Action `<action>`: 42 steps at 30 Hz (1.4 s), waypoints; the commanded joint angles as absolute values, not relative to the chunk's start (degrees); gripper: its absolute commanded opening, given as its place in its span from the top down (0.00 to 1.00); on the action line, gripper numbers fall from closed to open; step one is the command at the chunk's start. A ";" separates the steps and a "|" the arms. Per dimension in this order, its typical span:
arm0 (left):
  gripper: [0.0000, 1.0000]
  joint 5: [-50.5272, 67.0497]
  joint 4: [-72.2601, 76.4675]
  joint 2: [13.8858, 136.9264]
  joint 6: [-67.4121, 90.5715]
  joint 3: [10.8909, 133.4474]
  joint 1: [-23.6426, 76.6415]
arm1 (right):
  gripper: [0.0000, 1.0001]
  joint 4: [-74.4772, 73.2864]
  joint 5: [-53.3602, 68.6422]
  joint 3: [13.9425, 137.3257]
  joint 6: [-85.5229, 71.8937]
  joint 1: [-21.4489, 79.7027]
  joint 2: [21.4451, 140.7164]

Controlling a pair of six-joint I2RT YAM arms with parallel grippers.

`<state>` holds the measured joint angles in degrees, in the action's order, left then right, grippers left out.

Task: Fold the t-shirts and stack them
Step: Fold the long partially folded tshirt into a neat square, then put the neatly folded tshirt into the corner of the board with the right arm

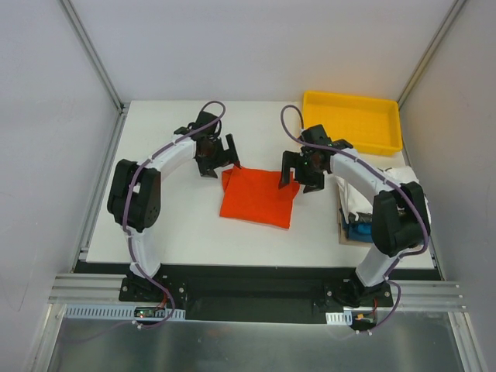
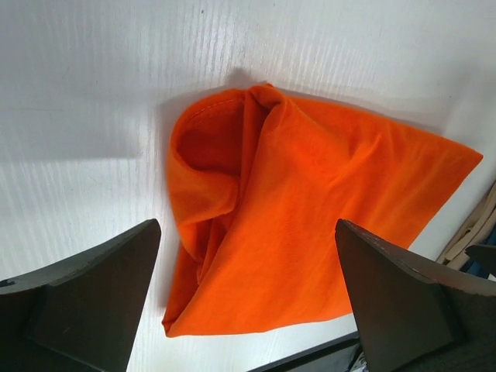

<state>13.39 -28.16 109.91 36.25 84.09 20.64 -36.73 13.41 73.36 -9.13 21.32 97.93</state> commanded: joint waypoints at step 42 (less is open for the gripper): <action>1.00 38.32 -8.17 118.39 31.99 75.85 17.23 | 0.75 -19.51 23.03 66.36 -13.80 21.80 109.60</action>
